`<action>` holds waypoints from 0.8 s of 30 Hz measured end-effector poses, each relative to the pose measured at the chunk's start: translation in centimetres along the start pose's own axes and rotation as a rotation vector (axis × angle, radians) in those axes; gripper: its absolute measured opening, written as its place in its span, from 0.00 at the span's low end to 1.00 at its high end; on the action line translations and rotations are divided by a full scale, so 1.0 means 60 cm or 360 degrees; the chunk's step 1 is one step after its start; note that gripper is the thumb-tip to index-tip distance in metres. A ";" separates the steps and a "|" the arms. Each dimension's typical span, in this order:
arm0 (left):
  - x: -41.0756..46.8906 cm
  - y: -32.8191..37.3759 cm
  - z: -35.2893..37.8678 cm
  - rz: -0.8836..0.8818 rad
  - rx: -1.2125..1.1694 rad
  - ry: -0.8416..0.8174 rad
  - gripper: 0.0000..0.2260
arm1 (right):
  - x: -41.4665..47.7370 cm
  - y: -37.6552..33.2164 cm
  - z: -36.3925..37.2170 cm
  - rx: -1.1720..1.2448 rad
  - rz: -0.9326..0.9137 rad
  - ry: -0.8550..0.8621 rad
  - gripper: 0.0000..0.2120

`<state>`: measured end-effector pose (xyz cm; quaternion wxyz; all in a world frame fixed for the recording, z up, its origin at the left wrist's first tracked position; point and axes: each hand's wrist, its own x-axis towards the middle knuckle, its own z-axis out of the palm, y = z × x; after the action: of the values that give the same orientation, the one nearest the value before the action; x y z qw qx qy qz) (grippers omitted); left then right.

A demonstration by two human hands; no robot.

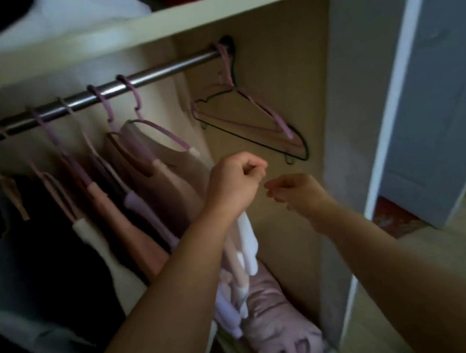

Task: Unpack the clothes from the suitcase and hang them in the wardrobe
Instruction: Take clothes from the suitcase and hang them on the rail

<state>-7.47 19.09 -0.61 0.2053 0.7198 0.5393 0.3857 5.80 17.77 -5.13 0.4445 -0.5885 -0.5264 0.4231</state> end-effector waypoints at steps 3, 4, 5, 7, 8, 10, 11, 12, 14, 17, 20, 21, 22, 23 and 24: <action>-0.040 0.028 0.061 0.0008 0.0044 -0.0239 0.03 | -0.051 0.048 -0.065 -0.0049 0.0121 -0.0037 0.12; -0.054 0.039 0.084 -0.0010 0.0040 -0.0322 0.03 | -0.068 0.064 -0.090 -0.0057 0.0150 -0.0039 0.12; -0.066 0.049 0.104 -0.0026 0.0031 -0.0398 0.03 | -0.085 0.078 -0.114 -0.0059 0.0189 -0.0041 0.11; -0.091 0.072 0.150 -0.0044 0.0002 -0.0537 0.04 | -0.118 0.108 -0.165 -0.0074 0.0259 -0.0017 0.11; -0.103 0.083 0.173 -0.0040 -0.0012 -0.0592 0.05 | -0.133 0.122 -0.189 -0.0069 0.0290 0.0008 0.11; -0.127 0.107 0.222 -0.0051 -0.0024 -0.0671 0.07 | -0.165 0.153 -0.240 -0.0062 0.0347 0.0097 0.10; -0.138 0.121 0.247 -0.0053 -0.0024 -0.0703 0.07 | -0.182 0.169 -0.267 -0.0061 0.0378 0.0160 0.09; -0.149 0.132 0.270 -0.0072 -0.0032 -0.0736 0.07 | -0.197 0.184 -0.292 -0.0071 0.0398 0.0228 0.09; -0.169 0.153 0.314 -0.0108 -0.0029 -0.0812 0.06 | -0.227 0.215 -0.338 -0.0098 0.0460 0.0353 0.08; -0.195 0.177 0.380 -0.0137 0.0011 -0.0927 0.04 | -0.265 0.262 -0.405 -0.0151 0.0610 0.0460 0.09; -0.225 0.196 0.443 -0.0159 0.0026 -0.1022 0.02 | -0.298 0.308 -0.464 -0.0134 0.0776 0.0549 0.10; -0.234 0.199 0.460 -0.0173 0.0019 -0.1051 0.03 | -0.306 0.320 -0.479 -0.0122 0.0818 0.0586 0.10; -0.244 0.202 0.482 -0.0191 0.0020 -0.1103 0.04 | -0.319 0.335 -0.496 -0.0105 0.0872 0.0632 0.10; -0.253 0.203 0.498 -0.0212 0.0032 -0.1156 0.06 | -0.329 0.348 -0.508 -0.0096 0.0910 0.0672 0.09; -0.263 0.202 0.520 -0.0236 0.0044 -0.1224 0.07 | -0.342 0.364 -0.521 -0.0085 0.0959 0.0706 0.09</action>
<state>22.35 4.02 -16.51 0.4101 0.7736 0.4788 0.0646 39.49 -6.22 -17.97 0.3879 -0.8056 -0.2314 0.3833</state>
